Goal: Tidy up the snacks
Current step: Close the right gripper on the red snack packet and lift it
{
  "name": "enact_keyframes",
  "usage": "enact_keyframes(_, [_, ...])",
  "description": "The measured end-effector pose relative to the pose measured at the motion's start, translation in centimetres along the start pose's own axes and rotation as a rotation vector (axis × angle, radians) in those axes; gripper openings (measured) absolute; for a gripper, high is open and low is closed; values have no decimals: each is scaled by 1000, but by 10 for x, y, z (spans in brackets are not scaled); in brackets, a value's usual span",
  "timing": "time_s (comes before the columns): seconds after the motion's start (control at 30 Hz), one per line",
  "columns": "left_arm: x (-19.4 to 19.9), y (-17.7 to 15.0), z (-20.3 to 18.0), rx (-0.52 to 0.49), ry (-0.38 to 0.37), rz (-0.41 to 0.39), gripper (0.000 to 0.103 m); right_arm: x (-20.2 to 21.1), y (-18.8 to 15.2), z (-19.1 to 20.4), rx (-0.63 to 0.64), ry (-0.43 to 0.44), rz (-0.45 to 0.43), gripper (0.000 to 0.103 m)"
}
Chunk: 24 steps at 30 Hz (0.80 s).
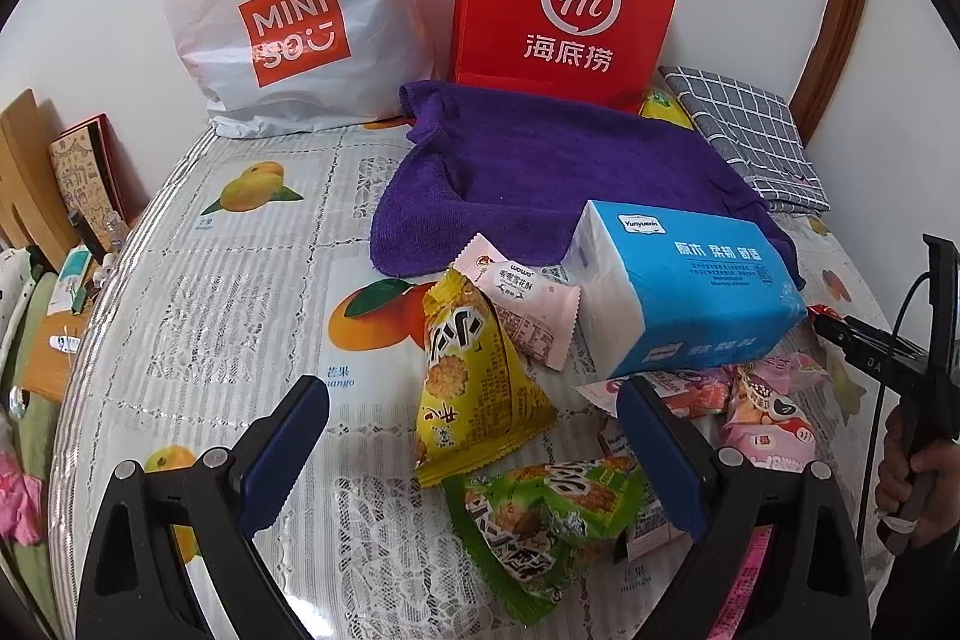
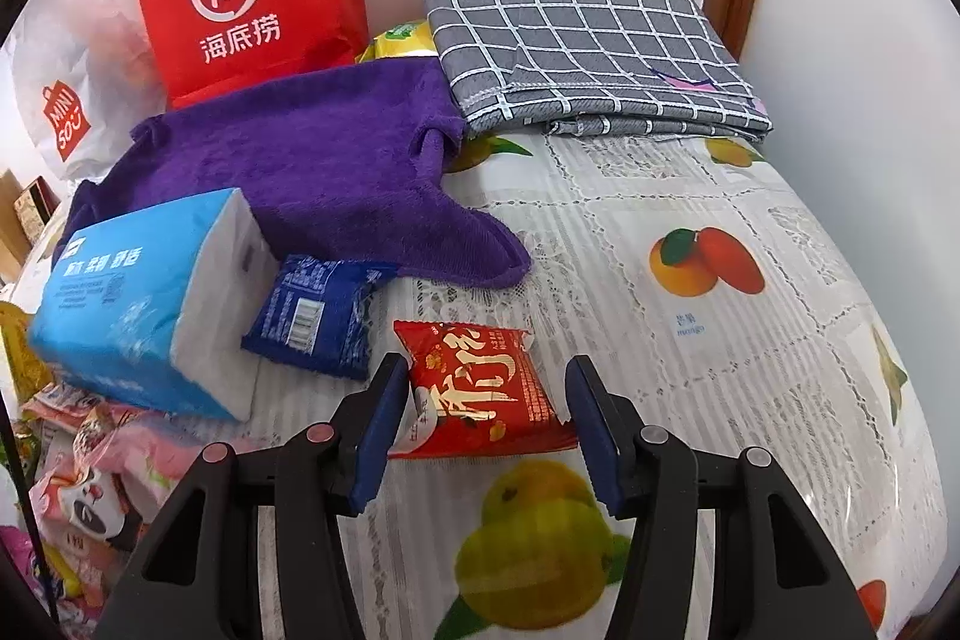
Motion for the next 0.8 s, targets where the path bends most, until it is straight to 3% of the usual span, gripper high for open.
enact_keyframes(0.8, [31, -19, 15, 36, 41, -2, 97, 44, -27, 28, 52, 56, -29, 54])
Point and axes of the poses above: each gripper's, at about its wrist camera, not at the fingertips, and x roughly against the way its jaws point, z to its left, y to its top, the point moved 7 cm from there along -x, roughly the way its jaws point, and after that the axes turned 2 degrees about z, right-handed, at the moved point
